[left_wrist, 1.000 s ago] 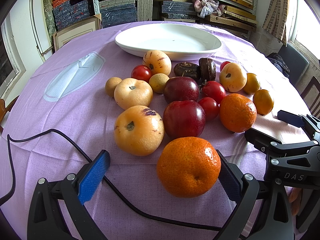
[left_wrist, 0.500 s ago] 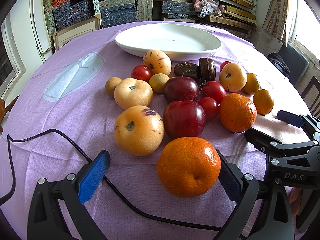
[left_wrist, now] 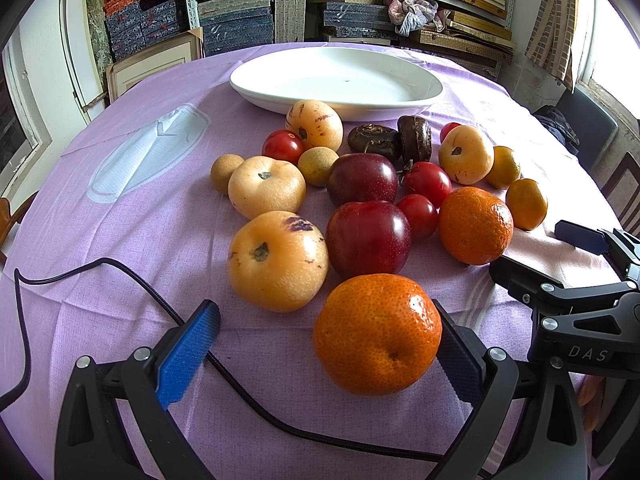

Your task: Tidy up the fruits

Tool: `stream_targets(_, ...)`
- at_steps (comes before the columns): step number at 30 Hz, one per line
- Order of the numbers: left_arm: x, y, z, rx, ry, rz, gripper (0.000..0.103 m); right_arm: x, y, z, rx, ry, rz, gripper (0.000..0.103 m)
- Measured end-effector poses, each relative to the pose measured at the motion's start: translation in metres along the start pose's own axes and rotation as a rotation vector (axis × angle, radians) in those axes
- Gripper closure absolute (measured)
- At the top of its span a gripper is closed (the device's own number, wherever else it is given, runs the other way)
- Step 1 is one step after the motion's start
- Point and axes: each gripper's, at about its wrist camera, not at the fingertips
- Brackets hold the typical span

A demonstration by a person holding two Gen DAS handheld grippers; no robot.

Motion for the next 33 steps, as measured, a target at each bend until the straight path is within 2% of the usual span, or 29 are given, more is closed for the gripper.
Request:
stream_targets(23, 0.0, 0.0, 0.0, 0.0, 0.001, 0.0, 0.003, 0.0006, -0.0009, 0.0001, -0.02, -0.029, -0.004, 0.004)
stream_targets(29, -0.0001, 0.0001, -0.0004, 0.001, 0.008, 0.001, 0.003, 0.003, -0.0032, 0.0025, -0.069, -0.101, -0.013, 0.004)
stream_targets(33, -0.0012, 0.0019, -0.0039, 0.038, 0.056, 0.008, 0.003, 0.0056, -0.0057, 0.0077, -0.119, -0.169, -0.022, 0.004)
Point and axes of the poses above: each gripper's, at about its wrist camera, not at the fingertips, and y roughly the way its jaws point, z to its right, x to its underside, and after that the axes turned 7 degrees about -x, right-handed
